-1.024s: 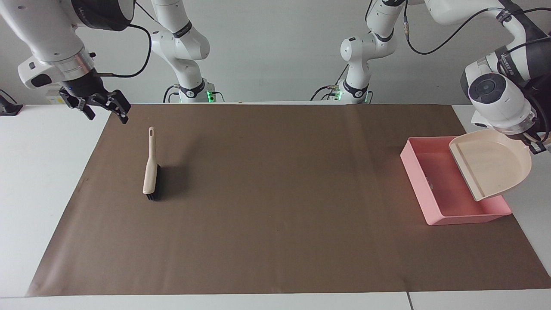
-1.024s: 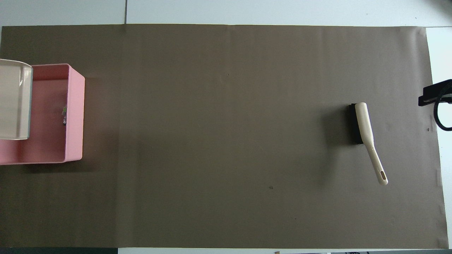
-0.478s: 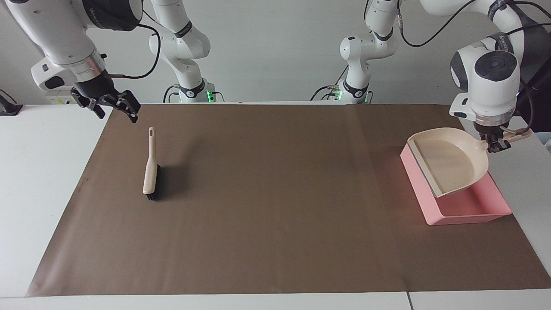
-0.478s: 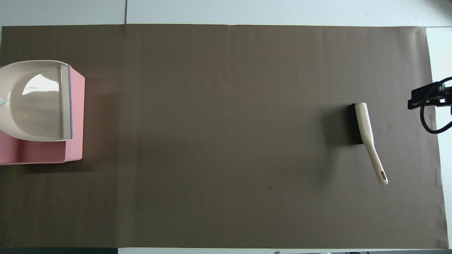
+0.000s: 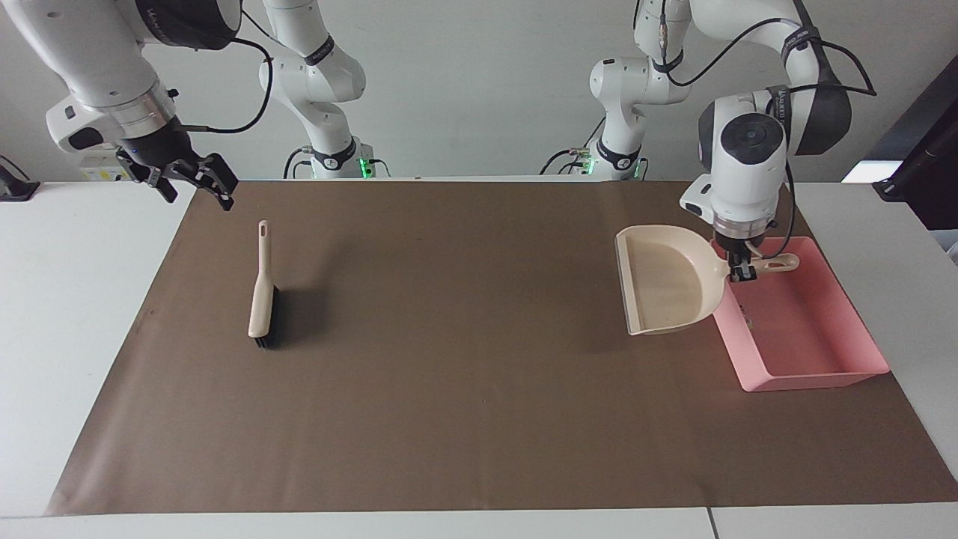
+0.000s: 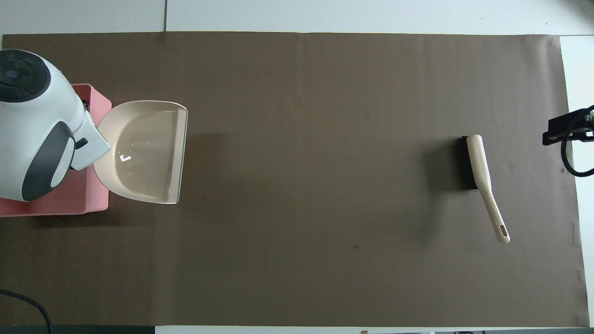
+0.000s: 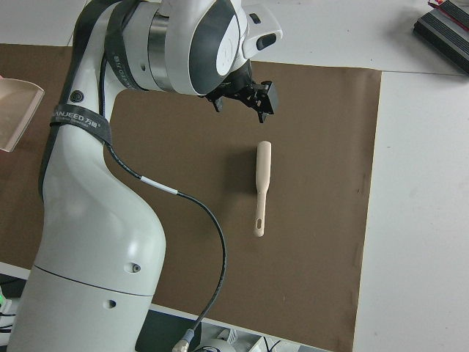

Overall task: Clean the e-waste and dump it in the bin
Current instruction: 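Bring the dustpan back and lower it onto the table with the left gripper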

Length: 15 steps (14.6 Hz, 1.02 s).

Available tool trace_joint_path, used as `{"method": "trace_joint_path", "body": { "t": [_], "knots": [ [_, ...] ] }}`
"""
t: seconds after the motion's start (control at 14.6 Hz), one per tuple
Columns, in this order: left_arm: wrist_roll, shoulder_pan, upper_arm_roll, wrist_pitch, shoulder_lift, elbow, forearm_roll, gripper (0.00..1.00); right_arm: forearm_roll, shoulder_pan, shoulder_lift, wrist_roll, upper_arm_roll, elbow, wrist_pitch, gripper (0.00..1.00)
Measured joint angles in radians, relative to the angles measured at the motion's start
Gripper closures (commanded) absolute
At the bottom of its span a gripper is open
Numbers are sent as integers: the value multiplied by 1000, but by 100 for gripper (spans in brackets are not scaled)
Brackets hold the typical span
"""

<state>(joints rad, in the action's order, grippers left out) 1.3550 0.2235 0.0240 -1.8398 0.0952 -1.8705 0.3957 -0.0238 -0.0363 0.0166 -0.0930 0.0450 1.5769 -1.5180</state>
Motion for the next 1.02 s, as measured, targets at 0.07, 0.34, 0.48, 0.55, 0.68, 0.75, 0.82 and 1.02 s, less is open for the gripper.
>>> {"method": "trace_joint_path", "body": {
  "t": [0.07, 0.34, 0.48, 0.55, 0.68, 0.75, 0.82, 1.02],
  "knots": [
    [-52, 41, 1, -16, 9, -21, -2, 100, 0, 3, 0, 2, 0, 0, -2, 1],
    [-234, 194, 2, -72, 56, -68, -5, 100, -1, 5, 1, 11, -2, -3, -5, 1],
    [-328, 262, 2, -108, 97, -75, -6, 100, -1, 5, 1, 14, -2, -8, -8, 1],
    [-378, 294, 2, -131, 125, -75, -6, 100, -1, 5, 1, 14, -2, -11, -8, 1],
    [-443, 340, 1, -153, 170, -74, -3, 100, 1, 13, 1, 14, -3, -17, -8, 1],
    [-449, 346, -2, -153, 171, -71, -2, 96, 2, 23, 1, 8, -4, -19, -8, 1],
    [-449, 348, -2, -153, 171, -72, -4, 74, 2, 31, 1, -5, -4, -21, -8, 1],
    [-469, 351, -2, -153, 170, -71, -5, 39, -2, 52, 1, -16, -6, -22, -8, 1]
  ]
}}
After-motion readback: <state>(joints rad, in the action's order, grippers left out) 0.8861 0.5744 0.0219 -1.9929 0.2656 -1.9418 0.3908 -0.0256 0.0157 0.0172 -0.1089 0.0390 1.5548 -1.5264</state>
